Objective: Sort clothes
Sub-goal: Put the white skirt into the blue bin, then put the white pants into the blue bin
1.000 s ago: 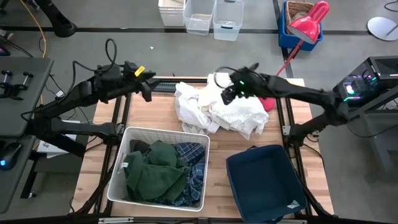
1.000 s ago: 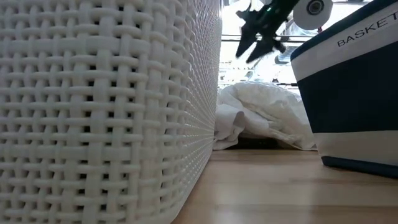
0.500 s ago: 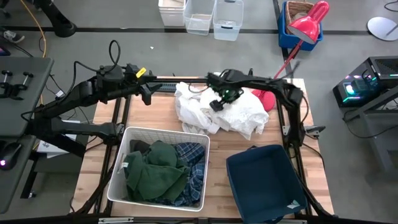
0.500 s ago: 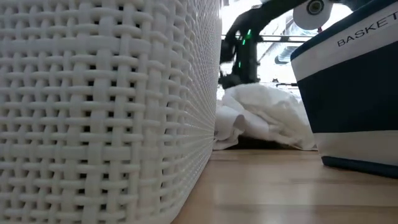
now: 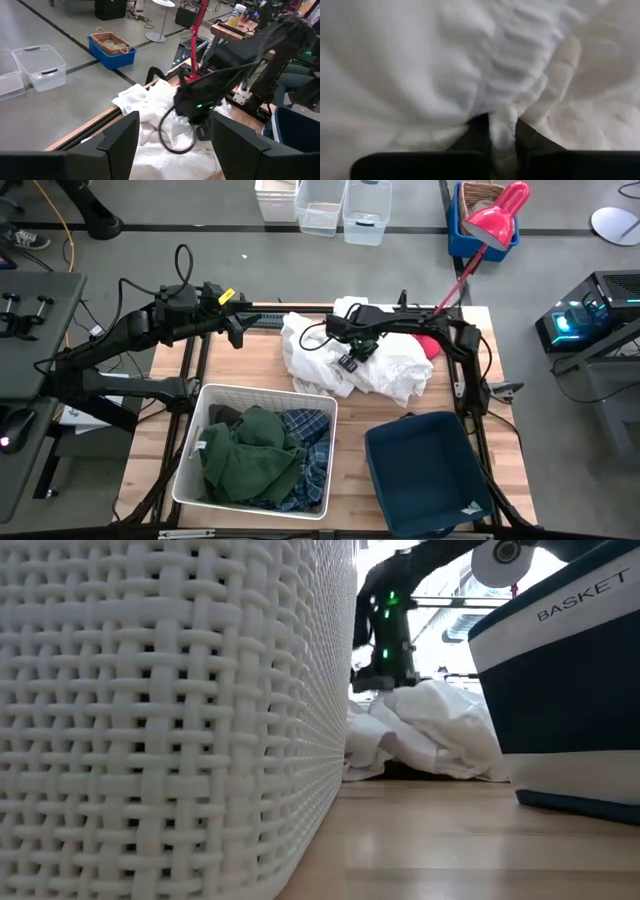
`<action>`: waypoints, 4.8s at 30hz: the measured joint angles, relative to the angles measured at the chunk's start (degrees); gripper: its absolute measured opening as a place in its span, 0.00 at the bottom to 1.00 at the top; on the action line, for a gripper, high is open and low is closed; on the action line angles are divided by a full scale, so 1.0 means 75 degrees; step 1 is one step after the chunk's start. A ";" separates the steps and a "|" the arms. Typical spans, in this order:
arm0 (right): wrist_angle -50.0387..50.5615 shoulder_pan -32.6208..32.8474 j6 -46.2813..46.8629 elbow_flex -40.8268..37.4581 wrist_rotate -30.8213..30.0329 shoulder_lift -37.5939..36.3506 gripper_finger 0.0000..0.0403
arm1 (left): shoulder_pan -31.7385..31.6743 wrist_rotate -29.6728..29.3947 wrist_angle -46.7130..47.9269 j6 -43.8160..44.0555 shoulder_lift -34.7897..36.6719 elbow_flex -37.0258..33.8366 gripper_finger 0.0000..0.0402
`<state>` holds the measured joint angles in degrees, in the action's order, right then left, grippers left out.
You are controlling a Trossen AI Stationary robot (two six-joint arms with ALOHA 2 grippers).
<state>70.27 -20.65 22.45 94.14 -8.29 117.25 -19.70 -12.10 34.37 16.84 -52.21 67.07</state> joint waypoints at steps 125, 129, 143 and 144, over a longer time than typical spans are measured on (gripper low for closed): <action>-0.4592 -0.0311 0.4098 -0.2290 0.2183 -0.2486 0.55 | -0.0283 0.0584 -0.1160 0.1013 0.0000 0.0000 0.57; -0.5447 -0.0392 0.4364 -0.2280 0.2095 -0.2434 0.55 | -0.0284 0.0600 -0.1160 0.1014 0.0000 0.0000 0.57; -0.5286 -0.0700 0.4392 -0.2211 0.1158 -0.2431 0.55 | -0.0286 0.0600 -0.1160 0.0880 0.0000 0.0000 0.57; -0.5288 -0.0729 0.4331 -0.2211 0.1094 -0.2431 0.55 | -0.0283 0.0600 -0.1160 0.0881 0.0000 0.0000 0.57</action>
<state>30.61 -26.12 54.93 77.56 -0.09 99.02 -21.82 -7.60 25.67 23.45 -52.21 67.07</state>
